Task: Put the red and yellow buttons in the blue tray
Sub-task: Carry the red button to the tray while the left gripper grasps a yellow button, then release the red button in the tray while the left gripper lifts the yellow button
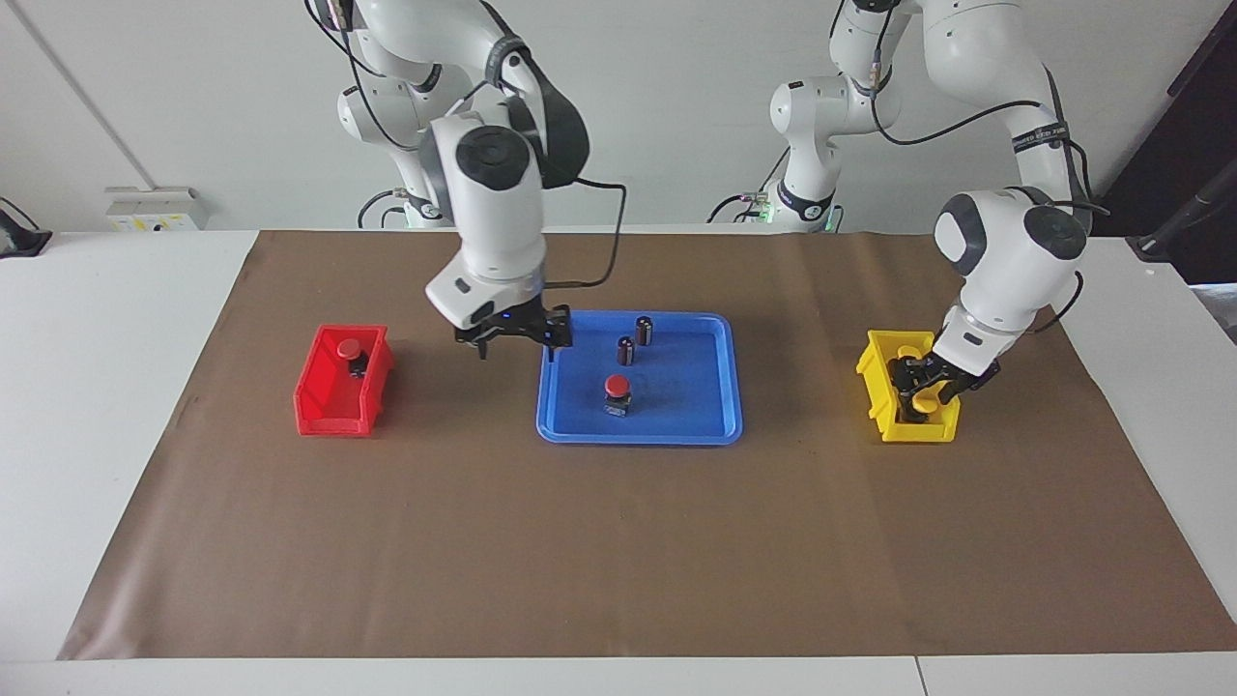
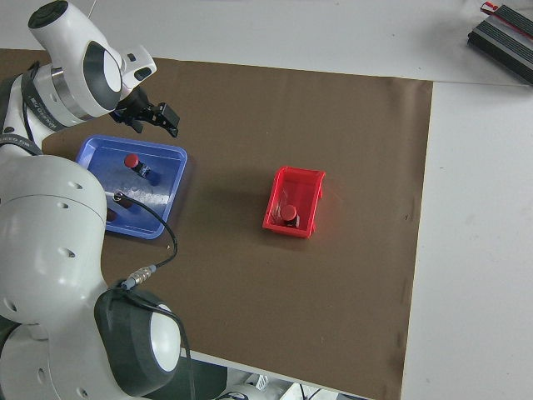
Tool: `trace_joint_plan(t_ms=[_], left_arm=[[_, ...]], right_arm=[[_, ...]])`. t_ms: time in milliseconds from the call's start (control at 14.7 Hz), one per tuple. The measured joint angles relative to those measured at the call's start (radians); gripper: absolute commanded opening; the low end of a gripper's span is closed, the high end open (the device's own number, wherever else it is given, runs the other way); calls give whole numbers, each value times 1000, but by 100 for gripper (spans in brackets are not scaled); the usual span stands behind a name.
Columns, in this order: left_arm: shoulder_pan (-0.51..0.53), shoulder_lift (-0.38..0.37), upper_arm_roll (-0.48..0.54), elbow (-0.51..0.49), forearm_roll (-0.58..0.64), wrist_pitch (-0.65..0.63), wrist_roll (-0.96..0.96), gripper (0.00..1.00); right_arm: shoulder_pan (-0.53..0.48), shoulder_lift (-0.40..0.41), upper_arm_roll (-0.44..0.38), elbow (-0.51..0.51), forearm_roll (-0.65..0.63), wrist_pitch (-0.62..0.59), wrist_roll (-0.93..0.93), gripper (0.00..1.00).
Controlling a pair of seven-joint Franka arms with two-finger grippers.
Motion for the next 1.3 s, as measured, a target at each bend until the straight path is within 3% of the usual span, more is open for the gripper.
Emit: trace_joint_plan(t_ms=[136,205,273,341,477,614,886,1023,1295], left_arm=[[4,8,0,0,0,2,1,67],[8,9,0,0,0,2,3,57],[11,9,0,-1,0,2,4,15],[14,9,0,-4,0,2,5,2],[17,9,0,-11,0,1,5,1],[18,8,0,10,0,-22,5,1],[1,1,-8,310,0,-379,-77,1],[-117,-1,-15,369,1,-419,-281,1],[-436,21,-29,271,6,-291,-688,1]], right_arm=[[-155,-132,-2,-186,2,40,-219,100],[-215,-180,-2,-278,3,90,-308,99],[-267,-217,-2,-369,3,166,-385,93],[-305,-241,-1,-449,3,245,-443,87],[-350,-258,0,-553,3,347,-507,79],[-361,-256,1,-585,3,378,-523,77],[-365,-250,7,-621,3,427,-526,72],[-379,-247,7,-640,3,450,-536,71],[-386,-246,7,-675,3,496,-543,70]])
